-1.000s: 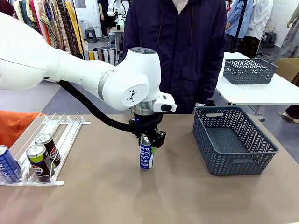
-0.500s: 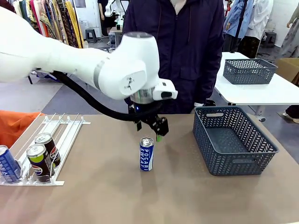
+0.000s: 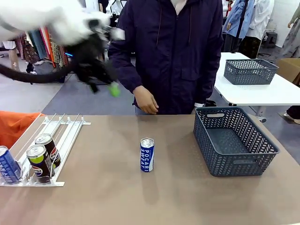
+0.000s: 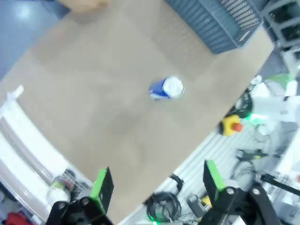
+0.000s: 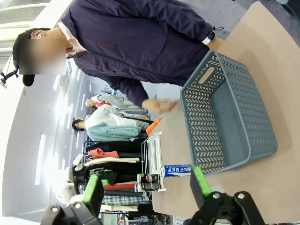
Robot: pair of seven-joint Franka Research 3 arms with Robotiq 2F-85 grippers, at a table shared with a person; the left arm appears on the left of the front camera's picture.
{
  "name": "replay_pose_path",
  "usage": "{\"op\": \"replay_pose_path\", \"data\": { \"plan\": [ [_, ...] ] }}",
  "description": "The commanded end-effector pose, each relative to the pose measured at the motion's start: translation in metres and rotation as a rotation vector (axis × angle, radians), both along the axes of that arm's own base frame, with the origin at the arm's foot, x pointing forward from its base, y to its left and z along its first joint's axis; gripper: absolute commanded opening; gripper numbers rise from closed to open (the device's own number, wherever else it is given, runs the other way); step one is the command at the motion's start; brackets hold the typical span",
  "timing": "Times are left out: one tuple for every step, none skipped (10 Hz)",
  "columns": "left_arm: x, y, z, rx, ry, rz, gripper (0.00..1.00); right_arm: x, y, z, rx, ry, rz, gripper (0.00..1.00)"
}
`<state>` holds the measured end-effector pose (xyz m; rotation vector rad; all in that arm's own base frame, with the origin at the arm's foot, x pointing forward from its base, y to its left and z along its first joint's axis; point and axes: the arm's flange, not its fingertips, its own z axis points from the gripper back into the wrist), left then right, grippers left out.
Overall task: Retrieve and store the cans from the dispenser.
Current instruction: Pick up one can from the Automatic Can Dispenser and place it in the middle of the table.
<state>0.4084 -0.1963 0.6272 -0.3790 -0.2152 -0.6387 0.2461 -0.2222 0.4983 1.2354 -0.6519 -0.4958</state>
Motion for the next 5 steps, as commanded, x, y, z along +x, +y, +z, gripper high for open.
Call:
{"op": "replay_pose_path", "data": {
  "plan": [
    [0.002, 0.126, 0.000, -0.185, 0.091, 0.151, 1.00, 0.003, 0.001, 0.001, 0.003, -0.039, -0.003, 1.00],
    [-0.004, 0.182, -0.001, -0.286, 0.127, 0.233, 1.00, 0.003, 0.001, 0.001, 0.003, -0.039, -0.003, 1.00],
    [-0.013, 0.233, -0.012, -0.383, 0.154, 0.346, 1.00, 0.003, 0.001, 0.001, 0.003, -0.039, -0.003, 1.00],
    [-0.027, 0.286, -0.035, -0.540, 0.176, 0.424, 1.00, 0.003, 0.001, 0.001, 0.003, -0.039, -0.003, 1.00],
    [-0.047, 0.324, -0.059, -0.661, 0.188, 0.436, 1.00, 0.003, 0.001, 0.001, 0.003, -0.039, -0.003, 1.00]
  ]
}}
